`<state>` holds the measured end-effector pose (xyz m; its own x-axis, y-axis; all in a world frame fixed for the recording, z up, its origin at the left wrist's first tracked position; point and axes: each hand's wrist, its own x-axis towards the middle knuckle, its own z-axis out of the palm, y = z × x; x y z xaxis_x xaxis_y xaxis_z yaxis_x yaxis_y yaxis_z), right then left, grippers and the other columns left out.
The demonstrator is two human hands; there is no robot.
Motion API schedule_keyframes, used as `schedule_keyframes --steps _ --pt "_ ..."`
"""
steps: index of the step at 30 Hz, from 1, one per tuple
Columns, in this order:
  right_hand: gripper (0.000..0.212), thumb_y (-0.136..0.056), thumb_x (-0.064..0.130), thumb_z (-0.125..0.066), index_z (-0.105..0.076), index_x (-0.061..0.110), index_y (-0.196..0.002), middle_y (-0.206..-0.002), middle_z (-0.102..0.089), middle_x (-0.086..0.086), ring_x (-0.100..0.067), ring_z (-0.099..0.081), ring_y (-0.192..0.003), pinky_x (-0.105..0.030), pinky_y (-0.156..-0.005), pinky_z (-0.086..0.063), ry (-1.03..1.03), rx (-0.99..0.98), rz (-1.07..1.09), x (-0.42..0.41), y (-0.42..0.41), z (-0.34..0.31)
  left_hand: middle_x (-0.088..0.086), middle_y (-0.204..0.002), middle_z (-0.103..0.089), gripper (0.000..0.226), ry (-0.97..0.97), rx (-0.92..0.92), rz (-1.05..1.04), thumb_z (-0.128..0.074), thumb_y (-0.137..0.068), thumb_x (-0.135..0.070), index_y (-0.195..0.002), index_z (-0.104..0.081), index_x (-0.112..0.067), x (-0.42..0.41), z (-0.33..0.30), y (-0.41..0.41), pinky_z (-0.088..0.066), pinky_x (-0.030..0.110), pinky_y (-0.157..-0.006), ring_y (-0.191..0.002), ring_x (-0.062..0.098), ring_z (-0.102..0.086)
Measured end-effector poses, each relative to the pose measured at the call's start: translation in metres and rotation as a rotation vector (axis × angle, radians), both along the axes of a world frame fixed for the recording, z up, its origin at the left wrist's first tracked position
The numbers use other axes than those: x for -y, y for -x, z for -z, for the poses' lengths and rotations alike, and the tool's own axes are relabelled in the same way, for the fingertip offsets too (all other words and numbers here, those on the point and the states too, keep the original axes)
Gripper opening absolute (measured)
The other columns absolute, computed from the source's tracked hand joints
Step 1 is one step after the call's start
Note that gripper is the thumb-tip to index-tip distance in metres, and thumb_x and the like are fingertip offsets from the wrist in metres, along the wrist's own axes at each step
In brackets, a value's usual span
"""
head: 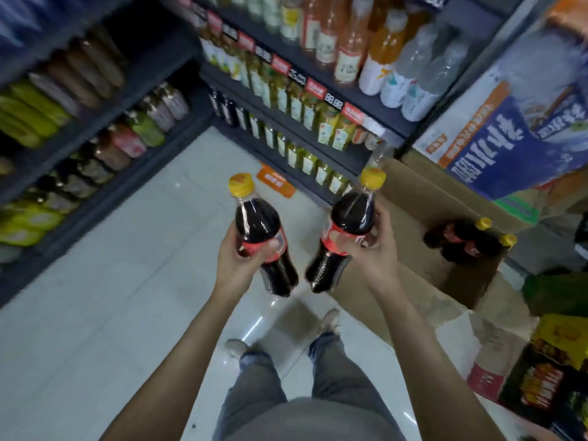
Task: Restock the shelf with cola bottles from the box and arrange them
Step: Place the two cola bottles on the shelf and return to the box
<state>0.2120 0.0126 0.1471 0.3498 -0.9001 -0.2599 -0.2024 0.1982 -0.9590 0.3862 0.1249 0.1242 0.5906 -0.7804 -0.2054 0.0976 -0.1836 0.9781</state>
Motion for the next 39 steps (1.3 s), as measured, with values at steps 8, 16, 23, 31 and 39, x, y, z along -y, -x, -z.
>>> schedule_keyframes --steps 8,16,23,31,39 --pt "0.062 -0.070 0.000 -0.078 -0.051 0.039 -0.109 -0.106 -0.061 0.019 0.016 -0.057 -0.089 -0.001 -0.075 -0.041 0.062 0.049 -0.383 -0.140 -0.189 -0.033 -0.003 -0.101 -0.063 0.063 0.008 0.018 -0.374 -0.076 -0.050 -0.045 -0.104 -0.049 -0.027 -0.195 -0.035 -0.141 -0.049 0.013 -0.072 -0.084 -0.001 -0.062" --pt "0.063 -0.069 0.003 -0.080 -0.051 0.037 -0.113 -0.104 -0.062 0.019 0.020 -0.056 -0.085 0.000 -0.072 -0.041 0.164 0.074 -0.824 -0.251 -0.371 -0.058 -0.004 -0.085 -0.068 0.039 0.197 -0.082 -0.837 -0.065 -0.067 -0.037 -0.101 -0.059 -0.020 -0.344 -0.062 -0.256 -0.053 0.028 -0.073 -0.076 0.009 -0.065" --pt "0.066 -0.066 0.010 -0.084 -0.049 0.038 -0.115 -0.112 -0.059 0.022 0.013 -0.054 -0.101 -0.003 -0.083 -0.040 0.272 0.194 -1.087 -0.345 -0.527 -0.074 -0.003 -0.092 -0.063 0.046 0.090 0.089 -0.952 -0.061 -0.072 -0.044 -0.114 -0.048 -0.029 -0.448 -0.083 -0.367 -0.050 0.029 -0.071 -0.073 0.003 -0.065" --pt "0.065 -0.063 0.019 -0.086 -0.052 0.022 -0.118 -0.110 -0.064 0.010 -0.003 -0.060 -0.103 -0.025 -0.093 -0.046 0.206 0.323 -1.060 -0.446 -0.721 -0.091 -0.009 -0.104 -0.064 0.073 -0.051 0.341 -1.022 -0.082 -0.053 -0.047 -0.114 -0.047 -0.031 -0.548 -0.118 -0.522 -0.051 0.029 -0.088 -0.094 0.008 -0.064" --pt "0.067 -0.071 0.022 -0.082 -0.046 0.013 -0.127 -0.117 -0.059 0.006 -0.002 -0.056 -0.108 -0.010 -0.090 -0.043 0.406 0.529 -0.941 -0.522 -0.885 -0.146 -0.019 -0.113 -0.047 0.069 0.025 0.678 -1.019 -0.077 -0.076 -0.014 -0.128 -0.031 -0.018 -0.611 -0.172 -0.708 -0.036 0.002 -0.086 -0.099 -0.019 -0.050"
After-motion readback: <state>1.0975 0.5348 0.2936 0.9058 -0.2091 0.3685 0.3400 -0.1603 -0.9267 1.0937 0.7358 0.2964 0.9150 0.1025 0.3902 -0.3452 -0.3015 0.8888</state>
